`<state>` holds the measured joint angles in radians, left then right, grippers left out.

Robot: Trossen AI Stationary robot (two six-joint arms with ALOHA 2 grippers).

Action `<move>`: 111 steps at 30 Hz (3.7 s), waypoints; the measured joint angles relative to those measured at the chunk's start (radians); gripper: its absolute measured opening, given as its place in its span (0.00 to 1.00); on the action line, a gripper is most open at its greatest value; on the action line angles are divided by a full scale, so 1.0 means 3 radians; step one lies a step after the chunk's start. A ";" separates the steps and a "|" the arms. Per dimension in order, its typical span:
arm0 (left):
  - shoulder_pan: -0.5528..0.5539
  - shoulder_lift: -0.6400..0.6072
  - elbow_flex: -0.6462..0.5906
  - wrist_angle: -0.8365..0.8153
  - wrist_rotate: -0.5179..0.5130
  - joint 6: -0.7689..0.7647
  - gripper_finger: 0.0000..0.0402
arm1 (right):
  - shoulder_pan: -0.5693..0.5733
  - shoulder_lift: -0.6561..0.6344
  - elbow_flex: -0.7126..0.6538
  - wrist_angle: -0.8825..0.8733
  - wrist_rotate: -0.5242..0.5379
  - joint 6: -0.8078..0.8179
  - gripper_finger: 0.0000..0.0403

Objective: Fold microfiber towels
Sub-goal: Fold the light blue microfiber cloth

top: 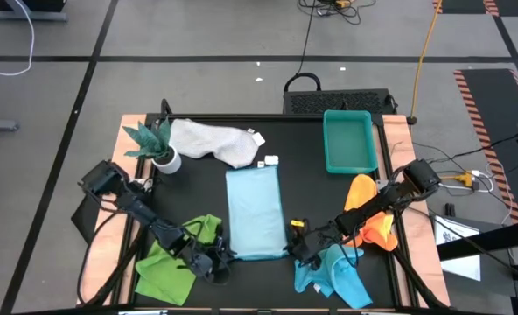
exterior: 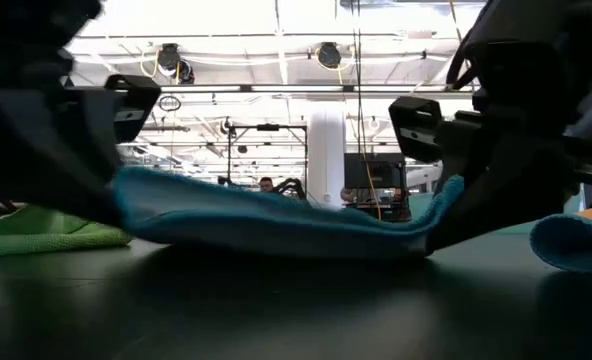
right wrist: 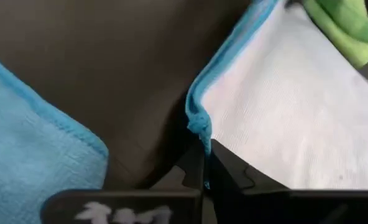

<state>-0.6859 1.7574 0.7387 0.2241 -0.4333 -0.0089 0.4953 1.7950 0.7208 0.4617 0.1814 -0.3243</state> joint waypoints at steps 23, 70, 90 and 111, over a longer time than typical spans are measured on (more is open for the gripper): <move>-0.0098 0.0350 0.0013 0.0396 -0.0217 -0.0001 0.53 | -0.0142 -0.0138 0.0004 0.0363 0.0140 0.1251 0.00; -0.0519 0.1148 0.0000 0.1768 -0.2770 -0.1016 0.48 | -0.0141 -0.0375 0.0004 -0.0169 0.1156 0.2004 0.00; -0.0209 0.1139 0.0006 0.1762 -0.2281 -0.1195 0.48 | -0.0102 -0.0375 0.0004 -0.0216 0.1143 0.2074 0.00; -0.0340 0.1138 0.0006 0.1736 -0.2567 -0.1117 0.36 | 0.0102 -0.0375 0.0004 -0.0385 0.0865 0.2204 0.00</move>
<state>-0.7879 2.0987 0.7406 0.7448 -1.2035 -0.3439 0.5259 1.6825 0.7219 0.3461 0.4409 0.3368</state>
